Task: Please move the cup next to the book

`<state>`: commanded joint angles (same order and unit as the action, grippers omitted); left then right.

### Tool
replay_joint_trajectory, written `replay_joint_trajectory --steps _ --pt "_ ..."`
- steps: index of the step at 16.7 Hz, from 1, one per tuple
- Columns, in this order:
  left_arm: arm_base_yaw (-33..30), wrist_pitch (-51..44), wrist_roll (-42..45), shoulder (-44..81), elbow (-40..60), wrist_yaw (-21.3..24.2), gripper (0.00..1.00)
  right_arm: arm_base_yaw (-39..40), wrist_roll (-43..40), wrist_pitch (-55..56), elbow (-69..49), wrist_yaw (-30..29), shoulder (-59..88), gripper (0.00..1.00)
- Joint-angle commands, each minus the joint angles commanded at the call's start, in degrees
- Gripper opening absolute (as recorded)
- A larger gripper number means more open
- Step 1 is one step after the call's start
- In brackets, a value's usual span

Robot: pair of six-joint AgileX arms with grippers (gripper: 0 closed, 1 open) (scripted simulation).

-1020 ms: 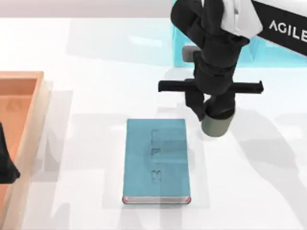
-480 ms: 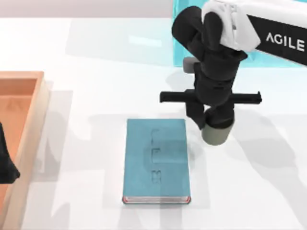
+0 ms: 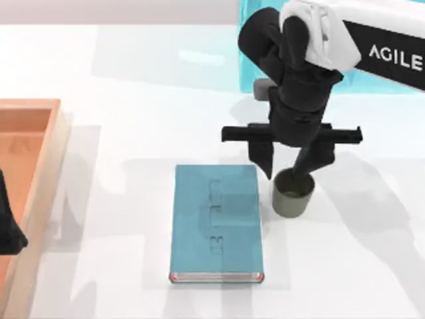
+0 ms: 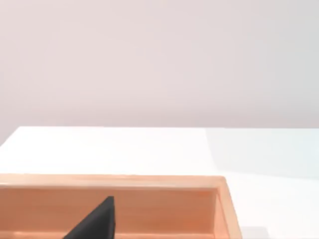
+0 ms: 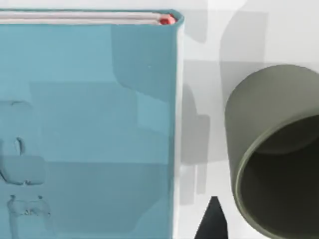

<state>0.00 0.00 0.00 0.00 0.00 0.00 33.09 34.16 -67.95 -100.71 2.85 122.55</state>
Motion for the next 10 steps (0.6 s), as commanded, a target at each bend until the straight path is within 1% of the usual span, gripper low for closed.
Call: replay_joint_trajectory --steps 4,5,10 --pt "0.0 0.0 0.0 0.0 0.0 0.0 1.0 0.0 0.0 0.0 0.0 0.0 0.0 0.98" --pt "0.0 0.0 0.0 0.0 0.0 0.0 1.0 0.0 0.0 0.0 0.0 0.0 0.0 1.0" --pt "0.0 0.0 0.0 0.0 0.0 0.0 1.0 0.0 0.0 0.0 0.0 0.0 0.0 1.0"
